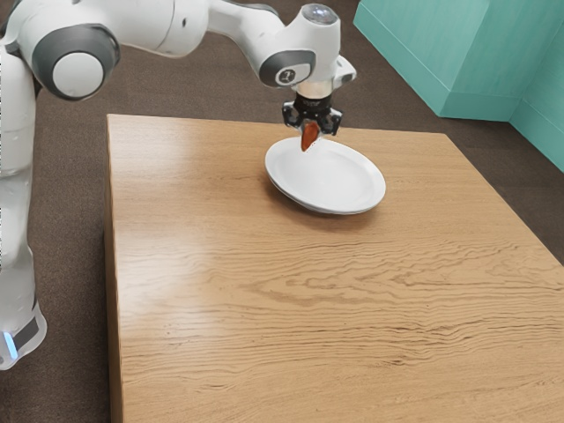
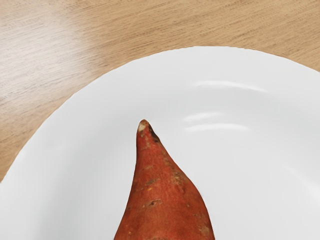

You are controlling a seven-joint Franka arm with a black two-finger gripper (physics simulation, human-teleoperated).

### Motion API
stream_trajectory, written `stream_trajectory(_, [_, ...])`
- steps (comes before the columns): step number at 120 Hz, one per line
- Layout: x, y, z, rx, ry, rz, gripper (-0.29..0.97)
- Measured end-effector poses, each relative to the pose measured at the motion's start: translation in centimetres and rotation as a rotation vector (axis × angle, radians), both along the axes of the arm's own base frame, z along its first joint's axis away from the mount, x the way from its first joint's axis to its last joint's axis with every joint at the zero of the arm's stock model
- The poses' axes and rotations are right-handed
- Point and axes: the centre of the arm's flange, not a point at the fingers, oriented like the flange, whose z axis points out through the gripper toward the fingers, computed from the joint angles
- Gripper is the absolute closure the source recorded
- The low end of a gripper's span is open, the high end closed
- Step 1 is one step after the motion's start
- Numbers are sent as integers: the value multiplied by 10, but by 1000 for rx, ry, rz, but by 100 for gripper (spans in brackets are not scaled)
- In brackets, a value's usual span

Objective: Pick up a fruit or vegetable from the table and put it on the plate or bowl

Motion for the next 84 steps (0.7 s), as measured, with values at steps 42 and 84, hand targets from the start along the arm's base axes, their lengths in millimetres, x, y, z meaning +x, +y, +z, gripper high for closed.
stream_trajectory(42, [59,6,-17,13,-13,-52,56])
stream_trajectory(84, [83,7,-28,-12,-28,-99,16])
